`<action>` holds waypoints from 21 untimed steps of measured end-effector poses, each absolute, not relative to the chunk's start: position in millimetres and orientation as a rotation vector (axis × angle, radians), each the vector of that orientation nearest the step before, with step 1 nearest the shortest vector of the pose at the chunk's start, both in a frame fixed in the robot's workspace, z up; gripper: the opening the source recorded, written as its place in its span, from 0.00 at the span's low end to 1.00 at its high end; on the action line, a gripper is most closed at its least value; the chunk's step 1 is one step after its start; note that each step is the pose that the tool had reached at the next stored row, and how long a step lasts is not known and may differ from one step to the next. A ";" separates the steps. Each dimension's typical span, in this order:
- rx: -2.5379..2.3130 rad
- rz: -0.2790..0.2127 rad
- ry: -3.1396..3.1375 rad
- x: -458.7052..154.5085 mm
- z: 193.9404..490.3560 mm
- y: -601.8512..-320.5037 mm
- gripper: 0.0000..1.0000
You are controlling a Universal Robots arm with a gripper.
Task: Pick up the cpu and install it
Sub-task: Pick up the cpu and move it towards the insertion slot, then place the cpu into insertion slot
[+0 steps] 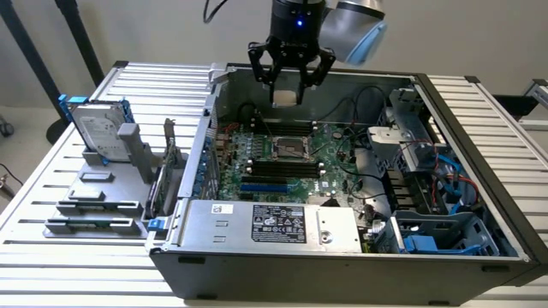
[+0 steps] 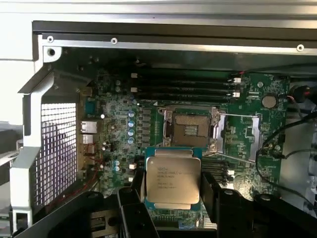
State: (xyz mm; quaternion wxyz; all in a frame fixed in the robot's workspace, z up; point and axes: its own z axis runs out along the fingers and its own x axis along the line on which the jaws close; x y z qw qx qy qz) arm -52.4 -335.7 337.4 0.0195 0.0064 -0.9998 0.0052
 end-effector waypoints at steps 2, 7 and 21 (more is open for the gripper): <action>0.020 0.016 -3.102 -44.4 333.8 -331.9 0.55; 0.020 0.016 -3.102 -32.0 324.8 -324.7 0.55; 0.019 0.016 -3.102 -30.7 313.7 -322.3 0.55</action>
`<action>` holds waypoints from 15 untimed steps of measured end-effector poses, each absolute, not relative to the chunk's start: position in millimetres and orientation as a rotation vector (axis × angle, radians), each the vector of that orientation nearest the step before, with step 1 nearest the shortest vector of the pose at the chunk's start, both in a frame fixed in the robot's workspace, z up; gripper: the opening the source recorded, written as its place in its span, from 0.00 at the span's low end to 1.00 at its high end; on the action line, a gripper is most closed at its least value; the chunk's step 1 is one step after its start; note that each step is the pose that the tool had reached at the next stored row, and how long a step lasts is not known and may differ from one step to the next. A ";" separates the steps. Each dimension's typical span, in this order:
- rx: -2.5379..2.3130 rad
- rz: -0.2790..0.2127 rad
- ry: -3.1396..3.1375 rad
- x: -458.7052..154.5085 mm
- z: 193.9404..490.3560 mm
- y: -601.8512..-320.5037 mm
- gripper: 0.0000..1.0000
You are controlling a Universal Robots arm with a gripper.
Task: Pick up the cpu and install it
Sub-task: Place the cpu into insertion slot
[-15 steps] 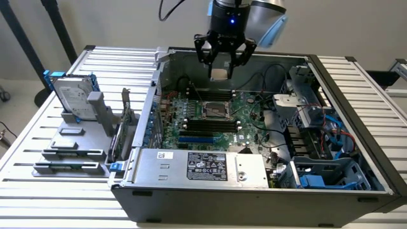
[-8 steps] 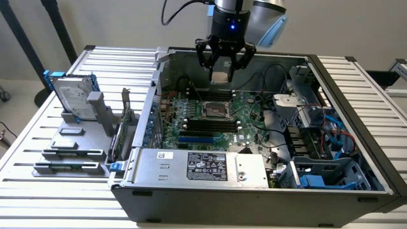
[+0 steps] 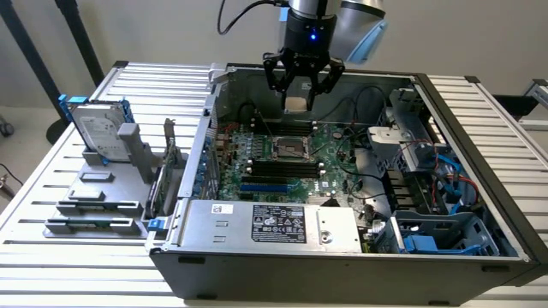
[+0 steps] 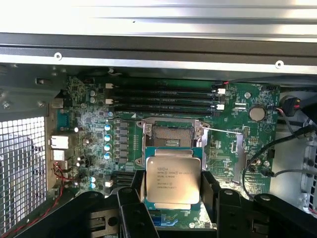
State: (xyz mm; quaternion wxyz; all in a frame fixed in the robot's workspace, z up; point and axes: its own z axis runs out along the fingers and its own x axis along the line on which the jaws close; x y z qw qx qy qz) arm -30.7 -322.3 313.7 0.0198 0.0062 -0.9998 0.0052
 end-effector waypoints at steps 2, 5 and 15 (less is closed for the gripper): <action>0.019 0.016 -3.102 -30.7 313.7 -322.3 0.55; 0.019 0.016 -3.102 -30.7 313.7 -322.3 0.55; -0.119 0.013 -3.099 -30.7 312.1 -322.3 0.55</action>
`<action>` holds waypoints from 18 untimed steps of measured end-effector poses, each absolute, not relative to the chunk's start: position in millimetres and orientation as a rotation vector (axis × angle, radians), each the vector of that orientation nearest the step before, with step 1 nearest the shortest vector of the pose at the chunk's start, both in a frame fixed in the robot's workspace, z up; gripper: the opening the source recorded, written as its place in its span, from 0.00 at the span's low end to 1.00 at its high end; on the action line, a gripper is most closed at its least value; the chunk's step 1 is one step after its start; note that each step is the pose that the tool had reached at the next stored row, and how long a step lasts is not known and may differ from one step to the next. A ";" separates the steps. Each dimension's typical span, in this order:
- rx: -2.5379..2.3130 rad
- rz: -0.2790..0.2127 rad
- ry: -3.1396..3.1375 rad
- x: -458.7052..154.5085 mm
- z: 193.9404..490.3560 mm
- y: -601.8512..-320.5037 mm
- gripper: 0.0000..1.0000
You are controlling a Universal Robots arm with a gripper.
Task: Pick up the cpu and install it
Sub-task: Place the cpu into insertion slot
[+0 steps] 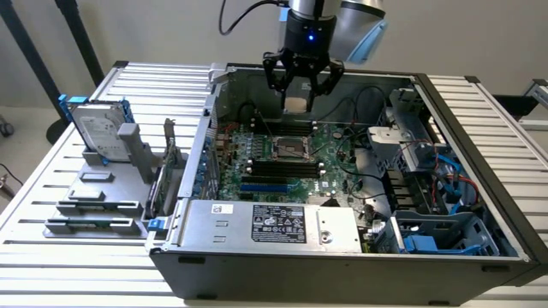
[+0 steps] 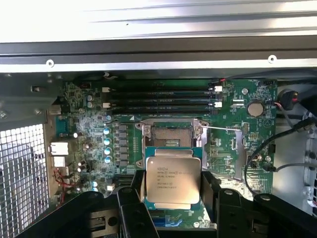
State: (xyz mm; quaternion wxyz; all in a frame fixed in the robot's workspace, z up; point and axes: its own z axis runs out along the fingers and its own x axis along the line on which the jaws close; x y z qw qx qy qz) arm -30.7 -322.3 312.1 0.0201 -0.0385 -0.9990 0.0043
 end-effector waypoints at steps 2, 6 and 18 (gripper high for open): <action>-0.175 0.012 -3.096 -30.7 311.1 -322.3 0.55; -0.290 0.010 -3.087 -30.7 308.9 -322.3 0.55; -0.624 0.003 -3.037 -30.7 302.1 -322.3 0.55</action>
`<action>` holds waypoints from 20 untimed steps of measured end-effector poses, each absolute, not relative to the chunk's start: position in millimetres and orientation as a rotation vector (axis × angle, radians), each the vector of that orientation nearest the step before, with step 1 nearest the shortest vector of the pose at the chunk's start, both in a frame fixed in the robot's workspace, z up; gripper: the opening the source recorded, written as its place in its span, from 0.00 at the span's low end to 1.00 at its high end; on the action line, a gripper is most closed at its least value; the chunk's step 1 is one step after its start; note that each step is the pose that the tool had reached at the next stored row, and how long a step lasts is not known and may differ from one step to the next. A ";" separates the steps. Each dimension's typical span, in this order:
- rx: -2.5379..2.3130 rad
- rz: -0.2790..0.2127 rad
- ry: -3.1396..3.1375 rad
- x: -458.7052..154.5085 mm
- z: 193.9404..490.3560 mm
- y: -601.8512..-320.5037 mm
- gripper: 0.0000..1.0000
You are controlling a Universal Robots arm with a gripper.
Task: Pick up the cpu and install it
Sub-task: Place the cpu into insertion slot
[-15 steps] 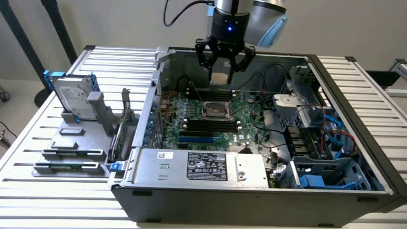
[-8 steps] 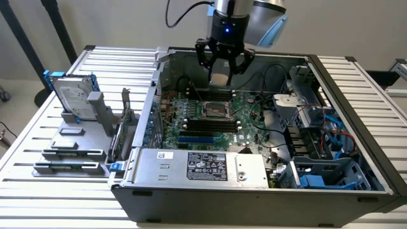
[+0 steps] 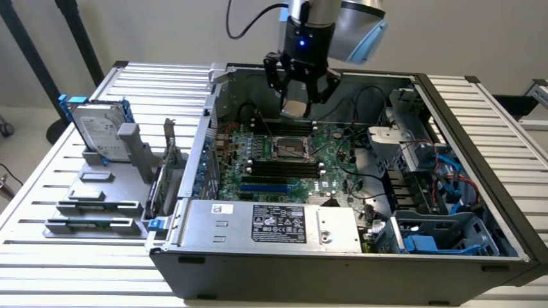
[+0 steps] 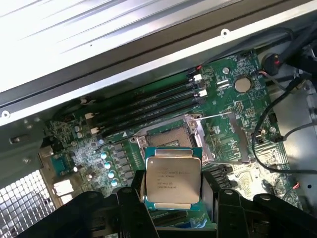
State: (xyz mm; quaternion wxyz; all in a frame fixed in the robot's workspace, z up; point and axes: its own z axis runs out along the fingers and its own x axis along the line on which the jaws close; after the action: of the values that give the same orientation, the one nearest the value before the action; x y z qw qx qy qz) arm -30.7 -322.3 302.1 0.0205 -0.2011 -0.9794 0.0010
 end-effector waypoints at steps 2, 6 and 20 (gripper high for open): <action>-0.678 0.002 -3.026 -30.7 300.8 -322.3 0.55; -0.787 0.000 -2.999 -30.7 298.2 -322.4 0.55; -1.163 -0.009 -2.874 -30.7 284.4 -322.3 0.55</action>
State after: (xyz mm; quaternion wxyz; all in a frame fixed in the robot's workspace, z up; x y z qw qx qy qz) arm -30.7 -322.3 284.4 0.0203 -0.3751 -0.9268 -0.0028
